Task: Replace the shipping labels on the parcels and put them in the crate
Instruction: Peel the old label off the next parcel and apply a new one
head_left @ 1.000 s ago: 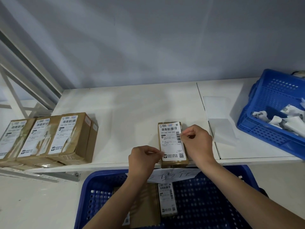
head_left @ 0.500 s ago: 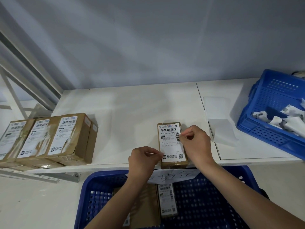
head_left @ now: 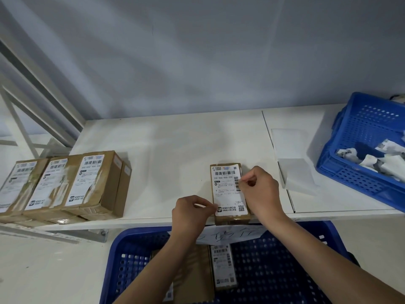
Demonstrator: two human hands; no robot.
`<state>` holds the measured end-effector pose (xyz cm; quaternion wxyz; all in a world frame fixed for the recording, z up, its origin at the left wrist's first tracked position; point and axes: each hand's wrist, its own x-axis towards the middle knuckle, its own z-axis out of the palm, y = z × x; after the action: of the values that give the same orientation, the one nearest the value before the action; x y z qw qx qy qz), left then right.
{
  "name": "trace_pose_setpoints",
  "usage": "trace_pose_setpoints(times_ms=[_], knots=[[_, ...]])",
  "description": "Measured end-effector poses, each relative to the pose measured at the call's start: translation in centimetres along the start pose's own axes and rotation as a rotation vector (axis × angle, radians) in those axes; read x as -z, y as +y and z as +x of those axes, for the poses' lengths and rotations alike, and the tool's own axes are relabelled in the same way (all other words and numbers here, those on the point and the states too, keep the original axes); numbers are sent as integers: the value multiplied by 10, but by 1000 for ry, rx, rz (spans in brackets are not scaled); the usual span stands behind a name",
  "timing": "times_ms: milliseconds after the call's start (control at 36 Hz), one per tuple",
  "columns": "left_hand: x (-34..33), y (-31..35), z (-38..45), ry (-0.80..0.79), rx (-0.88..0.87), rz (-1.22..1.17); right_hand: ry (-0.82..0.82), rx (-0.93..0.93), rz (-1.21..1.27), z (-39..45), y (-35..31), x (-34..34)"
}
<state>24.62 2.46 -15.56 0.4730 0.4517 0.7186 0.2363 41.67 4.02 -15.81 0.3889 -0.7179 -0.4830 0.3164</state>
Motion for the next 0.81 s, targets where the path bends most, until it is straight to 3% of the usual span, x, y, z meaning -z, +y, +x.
trace_pose_setpoints(times_ms=[417,639,806], knots=[[-3,-6,2,-63,53,-108,-29,-65,-20,-1,2,7],[-2,-10,5,-128,70,-137,-264,-133,-113,-15,4,18],[-4,-12,3,-123,66,-167,-352,-156,-132,-27,7,28]])
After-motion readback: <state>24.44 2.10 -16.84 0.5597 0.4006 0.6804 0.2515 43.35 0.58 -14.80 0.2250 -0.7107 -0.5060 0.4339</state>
